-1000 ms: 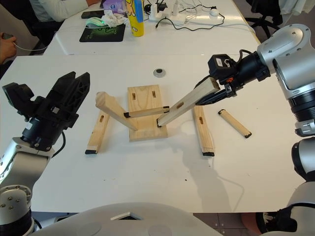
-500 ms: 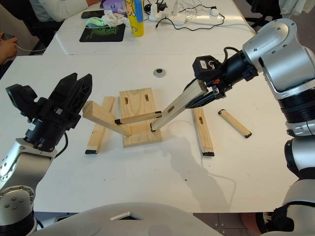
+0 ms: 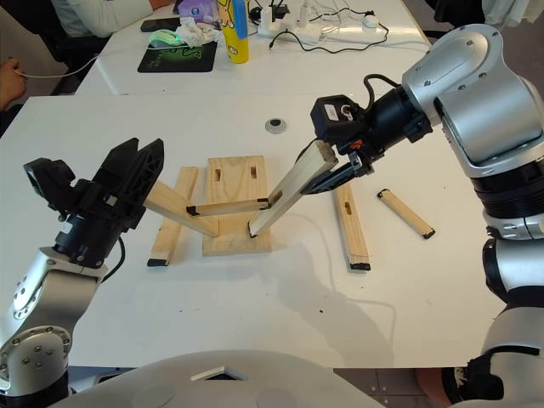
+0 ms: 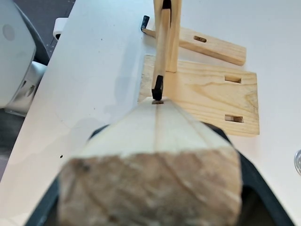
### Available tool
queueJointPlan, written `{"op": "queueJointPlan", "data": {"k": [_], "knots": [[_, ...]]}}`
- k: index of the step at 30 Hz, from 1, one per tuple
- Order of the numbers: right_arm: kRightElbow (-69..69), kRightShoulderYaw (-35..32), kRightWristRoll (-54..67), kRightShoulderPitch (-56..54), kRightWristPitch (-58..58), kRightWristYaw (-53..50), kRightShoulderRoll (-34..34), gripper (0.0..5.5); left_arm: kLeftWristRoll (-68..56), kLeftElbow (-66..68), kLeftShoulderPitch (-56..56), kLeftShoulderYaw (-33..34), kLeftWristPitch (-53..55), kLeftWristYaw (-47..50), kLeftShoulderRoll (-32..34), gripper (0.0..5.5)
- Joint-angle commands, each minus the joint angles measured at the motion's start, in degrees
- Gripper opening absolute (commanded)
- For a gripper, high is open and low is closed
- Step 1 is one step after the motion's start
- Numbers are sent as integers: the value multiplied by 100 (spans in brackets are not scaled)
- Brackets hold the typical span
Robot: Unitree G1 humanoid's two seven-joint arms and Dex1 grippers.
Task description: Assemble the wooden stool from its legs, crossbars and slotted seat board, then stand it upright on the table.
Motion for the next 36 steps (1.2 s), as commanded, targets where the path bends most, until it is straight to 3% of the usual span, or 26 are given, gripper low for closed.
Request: {"op": "queueJointPlan", "data": {"k": [1,9,17,26,36], "knots": [[-208,-128,-237,241,85,-467,128,206,101,66,136,-3,-17,-78,-57,318],[427,-100,-574,-14,-368,41,-121,206,159,-74,151,43,-29,-30,-89,318],[1364,-1056,-110,-980,126,-1105,1386,206,19,-176,-168,148,33,143,5,318],[-30,-1588,1179,-785,1471,-1515,1858,206,-166,-104,-443,231,164,214,183,318],[235,-2811,2202,-1289,2303,-3405,3138,206,-284,-76,-487,203,234,248,251,318]]}}
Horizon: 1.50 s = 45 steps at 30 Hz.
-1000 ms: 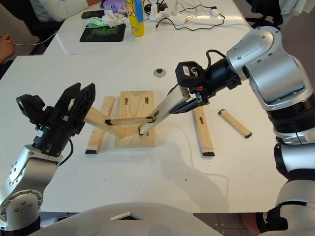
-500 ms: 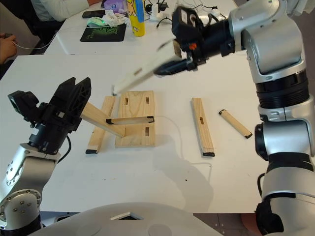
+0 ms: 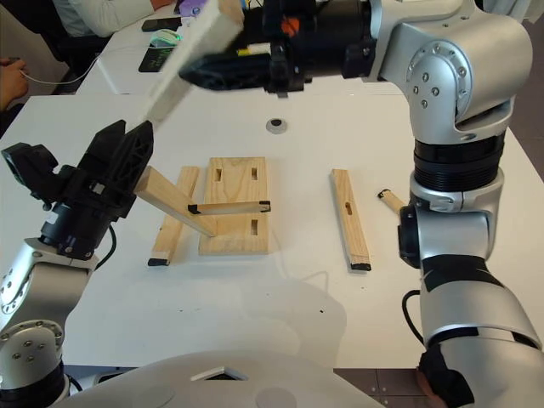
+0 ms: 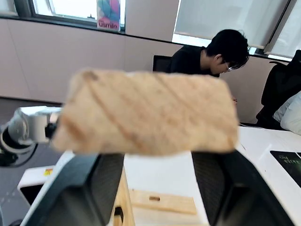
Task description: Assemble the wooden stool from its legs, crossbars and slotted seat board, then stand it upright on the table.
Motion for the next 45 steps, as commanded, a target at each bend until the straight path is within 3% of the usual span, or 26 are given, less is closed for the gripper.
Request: {"op": "queueJointPlan", "data": {"k": [1,9,18,22,28,35,45], "knots": [[-88,-310,496,-302,358,-423,267,206,-61,37,-77,-21,121,33,101,318],[-240,-261,648,-131,412,-670,163,206,-123,27,-77,-2,154,49,151,318],[1430,425,-935,363,-2163,1242,-1208,206,-265,33,-31,116,151,31,239,318],[1547,522,-971,880,-2484,2290,-1752,205,-318,79,-50,144,169,1,290,318],[1457,659,-1113,1503,-2685,3086,-2269,205,-426,210,-116,193,214,-97,402,318],[831,587,-953,2442,-2684,2796,-2049,205,-511,411,-269,191,302,-223,500,318],[-647,-46,-214,3357,-1938,1808,-1941,205,-783,1031,-515,355,665,-739,909,318]]}}
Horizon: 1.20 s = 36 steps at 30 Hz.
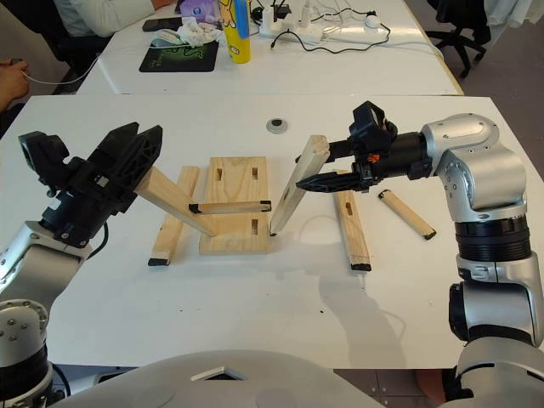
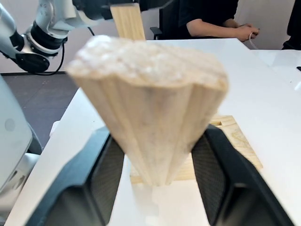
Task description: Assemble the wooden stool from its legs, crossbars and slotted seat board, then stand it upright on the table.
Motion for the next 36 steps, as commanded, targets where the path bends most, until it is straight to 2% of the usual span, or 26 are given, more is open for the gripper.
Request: {"op": "queueJointPlan", "data": {"k": [1,11,18,23,30,36], "knots": [[-647,-291,374,211,317,-461,61,205,-48,294,-67,70,215,-258,200,318],[-986,-346,409,806,223,-1102,271,205,327,930,43,-24,406,-850,286,318],[-587,-163,-12,1160,-387,-1221,381,205,433,1224,-200,-103,544,-1130,395,318],[-366,49,-191,1154,-658,-988,202,205,424,1338,-373,-106,647,-1238,460,318],[263,643,-545,11,-908,112,-352,205,437,1302,-425,-71,686,-1206,402,318],[1061,1299,-1076,-934,-949,784,-323,205,473,1160,-366,-69,639,-1105,263,318]]}}
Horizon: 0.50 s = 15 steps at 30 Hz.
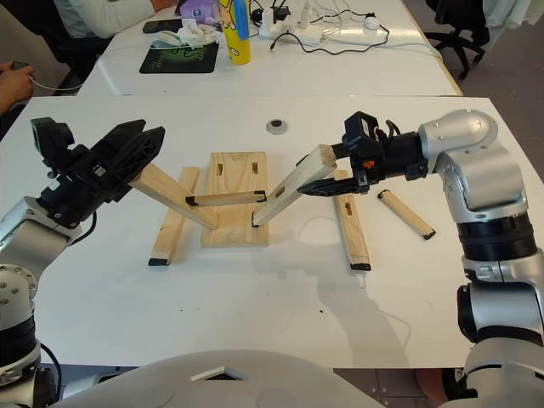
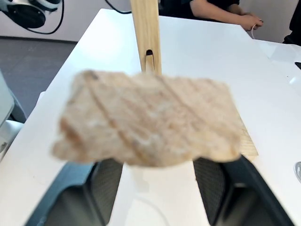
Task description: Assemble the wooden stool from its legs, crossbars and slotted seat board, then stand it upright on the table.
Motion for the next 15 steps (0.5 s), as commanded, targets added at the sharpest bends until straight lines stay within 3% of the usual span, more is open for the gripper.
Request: {"op": "queueJointPlan", "data": {"k": [1,11,15], "knots": [[341,443,-379,-382,109,372,-24,205,210,4,212,-151,237,208,-95,318],[-1183,719,-357,-525,1639,-398,85,205,205,-354,454,-89,142,509,-329,318],[-1161,901,-607,-835,1848,-607,146,205,227,-407,504,-81,119,554,-380,318]]}}
